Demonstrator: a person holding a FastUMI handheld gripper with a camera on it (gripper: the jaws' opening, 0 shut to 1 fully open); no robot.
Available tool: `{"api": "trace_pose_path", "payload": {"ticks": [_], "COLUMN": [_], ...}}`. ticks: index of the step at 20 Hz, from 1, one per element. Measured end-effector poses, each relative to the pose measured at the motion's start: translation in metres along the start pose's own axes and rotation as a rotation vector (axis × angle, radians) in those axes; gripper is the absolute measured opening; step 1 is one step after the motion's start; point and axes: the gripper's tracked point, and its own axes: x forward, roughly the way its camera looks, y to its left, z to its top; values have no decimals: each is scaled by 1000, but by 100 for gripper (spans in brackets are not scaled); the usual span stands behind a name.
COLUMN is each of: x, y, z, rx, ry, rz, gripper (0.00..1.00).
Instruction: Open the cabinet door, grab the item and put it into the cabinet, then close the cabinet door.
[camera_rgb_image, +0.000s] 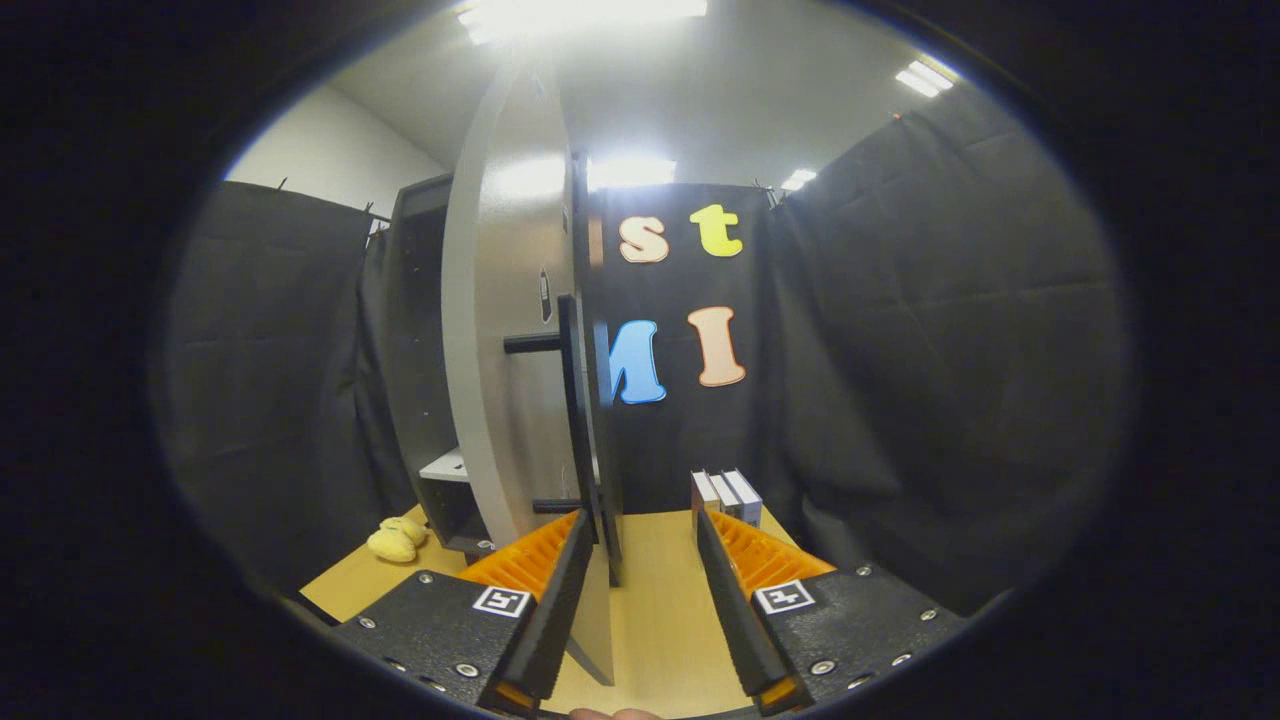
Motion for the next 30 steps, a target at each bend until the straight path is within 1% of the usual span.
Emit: {"api": "trace_pose_path", "payload": {"ticks": [1,2,3,4,5,6,7,8,10,12,14,15,16,17,19,21,24,28,30], "x": [-3,-6,-7,-10,-14,-20,-29,-39,-63,-78,-85,-83,-77,-71,-51,-25,1,26,34], "y": [3,5,0,-2,-2,1,9,21,56,92,136,155,172,191,226,247,285,318,325], "z": [2,6,6,6,9,11,17,24,28,34,32,24,13,2,-22,-59,-133,-240,-286], "rx": [-2,1,7,12,21,33,51,70,81,64,19,-23,-61,-73,-51,-16,4,-78,-103], "ry": [-9,-22,-20,-22,-24,-28,-40,-54,-40,-36,-44,-37,-26,-20,-1,33,146,292,342], "rz": [7,5,-19,-25,-33,-23,11,57,212,340,473,520,562,601,641,632,658,679,668], "gripper": [68,72,75,84,86,86,86,86,86,86,86,86,86,86,86,86,87,86,86]}}
